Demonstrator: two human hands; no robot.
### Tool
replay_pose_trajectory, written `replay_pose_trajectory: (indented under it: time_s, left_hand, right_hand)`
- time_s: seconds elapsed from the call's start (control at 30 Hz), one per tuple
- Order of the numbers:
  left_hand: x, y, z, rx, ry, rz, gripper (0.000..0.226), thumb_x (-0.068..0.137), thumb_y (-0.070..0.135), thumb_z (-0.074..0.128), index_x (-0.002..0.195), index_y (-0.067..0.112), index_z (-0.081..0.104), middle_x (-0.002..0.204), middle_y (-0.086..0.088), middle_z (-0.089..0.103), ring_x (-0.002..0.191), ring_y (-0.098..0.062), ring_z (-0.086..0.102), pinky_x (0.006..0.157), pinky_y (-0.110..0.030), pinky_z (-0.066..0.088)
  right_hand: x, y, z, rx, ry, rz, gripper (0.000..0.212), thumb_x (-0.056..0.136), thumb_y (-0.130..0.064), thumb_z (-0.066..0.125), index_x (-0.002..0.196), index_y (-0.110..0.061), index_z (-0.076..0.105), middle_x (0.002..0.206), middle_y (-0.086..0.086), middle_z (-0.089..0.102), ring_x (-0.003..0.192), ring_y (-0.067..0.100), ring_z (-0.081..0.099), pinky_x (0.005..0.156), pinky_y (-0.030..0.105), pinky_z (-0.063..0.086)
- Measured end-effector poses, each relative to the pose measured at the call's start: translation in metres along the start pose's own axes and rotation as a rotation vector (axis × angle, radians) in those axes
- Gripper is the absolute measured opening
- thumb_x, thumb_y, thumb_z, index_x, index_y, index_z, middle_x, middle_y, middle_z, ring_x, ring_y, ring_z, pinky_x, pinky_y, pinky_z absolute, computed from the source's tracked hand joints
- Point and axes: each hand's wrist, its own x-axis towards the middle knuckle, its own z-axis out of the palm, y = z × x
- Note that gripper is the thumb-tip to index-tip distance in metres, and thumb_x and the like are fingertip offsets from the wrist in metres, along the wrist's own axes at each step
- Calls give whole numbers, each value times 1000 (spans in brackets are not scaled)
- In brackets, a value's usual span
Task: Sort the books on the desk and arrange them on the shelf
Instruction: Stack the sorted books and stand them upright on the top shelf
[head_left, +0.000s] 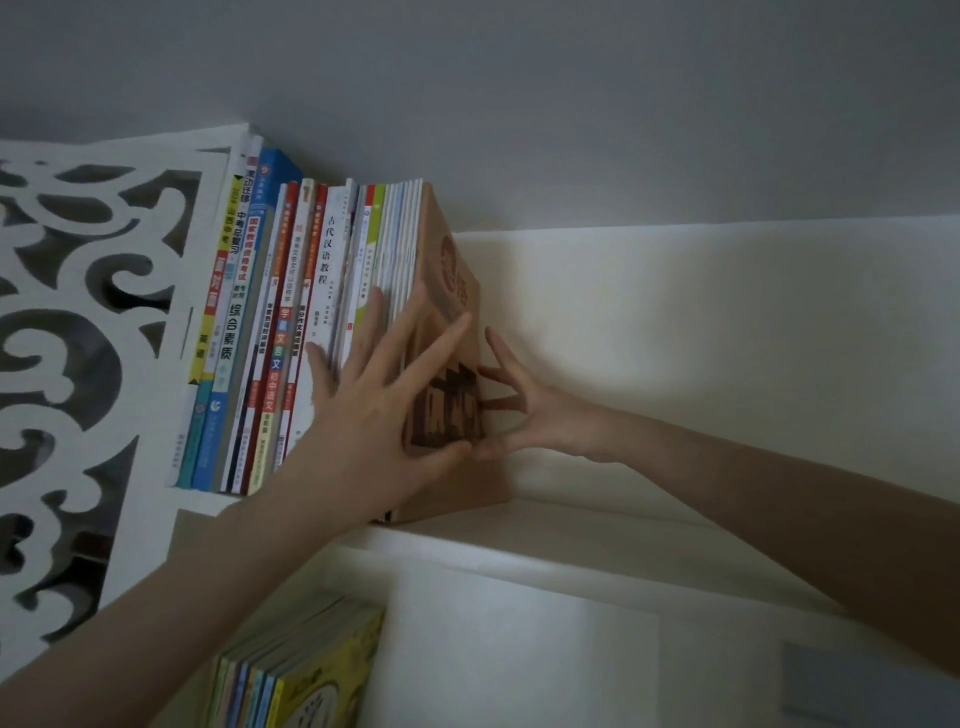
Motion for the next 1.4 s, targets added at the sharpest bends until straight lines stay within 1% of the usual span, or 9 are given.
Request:
replay_pose_trajectory:
  time_s: [0.1,0.2,0.4,0.57,0.8,1.0,1.2,1.33,1.4]
  left_hand:
    - [1,-7,3,113,-39,16,91,75,42,74,148,37,22,159,7,-14,145,-23,-20,106,-69,-4]
    - [0,-8,10,180,-41,7,93,70,26,78,148,29,27,158,5,-10,145,-27,-17,102,-74,0]
    - [-1,-7,18,166,22,-8,83,65,12,76,141,23,43,159,2,-5,145,-28,-14,101,-77,0]
    - [-3,-4,17,148,14,-33,73,69,18,73,137,24,47,160,-3,-3,146,-29,-14,104,-73,-3]
    - [-2,7,9,149,74,-13,69,81,53,37,144,26,39,161,-5,-1,146,-28,-12,105,-64,-12]
    - [-8,12,9,122,35,-19,76,76,50,50,147,28,33,161,-6,-5,146,-27,-15,108,-62,-9]
    - [-25,10,1,20,-147,-169,107,61,84,42,145,44,-12,149,8,-40,135,-15,-40,105,-53,-20]
    - [-23,11,2,48,-227,-234,110,77,49,65,139,44,-26,134,9,-57,127,-18,-50,105,-56,-20]
    - [-22,10,4,58,-226,-227,112,77,47,66,140,44,-27,132,8,-59,126,-19,-52,104,-57,-21]
  right_hand:
    - [5,6,9,-41,2,-10,129,68,-25,88,150,-43,-10,157,-13,15,143,10,23,118,37,28]
    - [12,11,15,-197,19,-21,133,60,-38,90,151,-43,-6,158,-8,15,143,14,22,120,37,24]
    - [15,21,22,-266,61,-56,136,62,-18,91,152,-33,-10,150,5,19,140,17,25,114,19,21]
    - [7,23,26,-249,42,-21,127,66,-13,87,152,-30,-5,150,11,22,143,24,25,116,38,31]
    - [2,16,20,-393,18,19,129,63,-24,90,155,-15,0,151,15,25,142,26,26,118,37,26]
    - [-5,10,23,-410,76,17,122,67,-15,88,154,-12,2,143,22,36,133,31,37,110,39,37]
    - [5,10,31,-398,111,-19,121,67,-11,88,154,-9,4,144,19,43,131,27,45,100,27,44]
    - [7,11,29,-382,93,-45,127,65,-11,89,155,-15,-1,145,16,40,129,22,45,87,5,38]
    - [6,11,30,-371,88,-33,127,65,-10,88,155,-16,-2,147,13,37,125,16,45,85,0,37]
